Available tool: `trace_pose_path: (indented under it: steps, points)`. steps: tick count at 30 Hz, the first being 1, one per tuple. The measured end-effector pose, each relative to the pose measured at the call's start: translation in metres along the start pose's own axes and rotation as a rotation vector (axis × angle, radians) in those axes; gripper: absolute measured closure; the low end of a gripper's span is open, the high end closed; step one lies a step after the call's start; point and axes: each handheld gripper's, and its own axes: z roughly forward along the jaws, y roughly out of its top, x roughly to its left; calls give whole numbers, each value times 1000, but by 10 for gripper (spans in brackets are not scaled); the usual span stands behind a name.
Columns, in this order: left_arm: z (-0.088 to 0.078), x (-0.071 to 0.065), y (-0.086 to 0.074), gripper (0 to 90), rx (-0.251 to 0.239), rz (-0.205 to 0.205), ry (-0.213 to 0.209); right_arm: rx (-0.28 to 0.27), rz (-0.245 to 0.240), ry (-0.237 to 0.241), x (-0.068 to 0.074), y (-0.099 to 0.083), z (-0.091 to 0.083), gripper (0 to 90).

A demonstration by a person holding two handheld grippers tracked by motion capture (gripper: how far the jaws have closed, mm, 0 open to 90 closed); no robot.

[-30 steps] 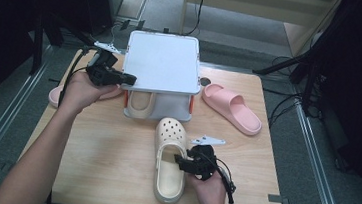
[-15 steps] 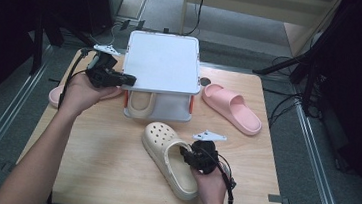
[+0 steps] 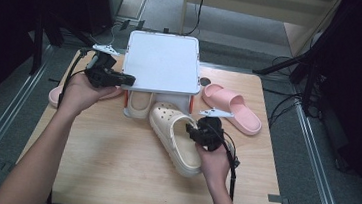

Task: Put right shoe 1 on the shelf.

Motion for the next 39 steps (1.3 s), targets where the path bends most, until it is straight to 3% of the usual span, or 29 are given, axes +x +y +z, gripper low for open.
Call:
trace_pose_path:
  steps: [10, 18, 24, 26, 31, 37, 39]
  points:
    - [0, -2, -1, 849, -3, 5, 13, -8, 48, -95, -17, 27, 27, 758]
    - [0, -3, -1, 849, -5, 7, 21, -4, 76, -134, -11, 26, 52, 735]
    - [0, -3, -2, 848, -8, 5, 21, 1, 78, -110, -8, 19, 57, 674]
    - [0, -3, -2, 848, -8, 8, 21, -10, 88, -78, -10, 17, 53, 650]
    - [0, -3, -2, 848, -9, 8, 22, -18, 95, -28, -13, 12, 39, 580]
    - [0, -3, -2, 847, -9, 2, 22, -26, 59, 19, -13, 5, 13, 550]
    - [0, -4, -2, 847, -9, 2, 24, -27, 51, 55, -14, 1, 4, 548]
